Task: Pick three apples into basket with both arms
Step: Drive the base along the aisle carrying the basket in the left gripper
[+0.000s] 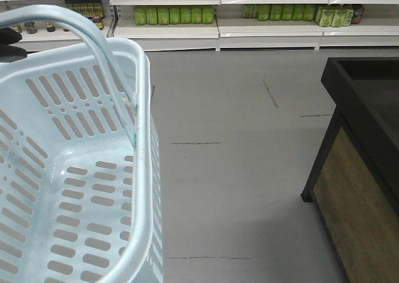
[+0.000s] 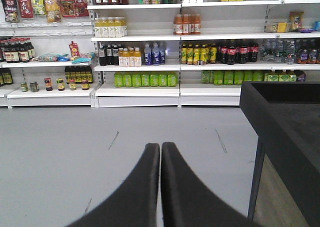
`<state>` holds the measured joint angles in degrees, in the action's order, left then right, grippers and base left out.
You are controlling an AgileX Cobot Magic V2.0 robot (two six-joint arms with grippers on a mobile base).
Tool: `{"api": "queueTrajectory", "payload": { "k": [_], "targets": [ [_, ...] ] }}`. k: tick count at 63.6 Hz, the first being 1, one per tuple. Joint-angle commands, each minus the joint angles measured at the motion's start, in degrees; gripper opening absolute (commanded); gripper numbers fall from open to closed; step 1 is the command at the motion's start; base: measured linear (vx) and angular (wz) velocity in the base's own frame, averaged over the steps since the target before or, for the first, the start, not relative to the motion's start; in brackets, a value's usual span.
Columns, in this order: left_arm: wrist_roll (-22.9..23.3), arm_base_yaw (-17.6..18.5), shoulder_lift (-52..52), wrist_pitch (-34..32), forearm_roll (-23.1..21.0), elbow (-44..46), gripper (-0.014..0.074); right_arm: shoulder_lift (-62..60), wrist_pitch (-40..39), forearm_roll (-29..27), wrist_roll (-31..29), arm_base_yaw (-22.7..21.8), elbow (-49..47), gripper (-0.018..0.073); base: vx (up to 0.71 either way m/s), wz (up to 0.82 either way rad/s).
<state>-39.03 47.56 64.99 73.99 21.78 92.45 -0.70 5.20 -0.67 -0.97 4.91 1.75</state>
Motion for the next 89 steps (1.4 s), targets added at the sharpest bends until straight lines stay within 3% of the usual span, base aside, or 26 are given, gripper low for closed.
{"api": "queueTrajectory", "payload": {
  "k": [1, 89],
  "targets": [
    [0.3, 0.3, -1.1, -2.4, 1.5, 1.6, -0.0006, 0.5, -4.4, 0.1, -0.4, -0.3, 0.6, -0.0008, 0.04, 0.12],
    [0.3, 0.3, -1.1, -2.4, 1.5, 1.6, -0.0006, 0.5, -4.4, 0.1, -0.4, -0.3, 0.6, -0.0008, 0.06, 0.09]
  ]
}}
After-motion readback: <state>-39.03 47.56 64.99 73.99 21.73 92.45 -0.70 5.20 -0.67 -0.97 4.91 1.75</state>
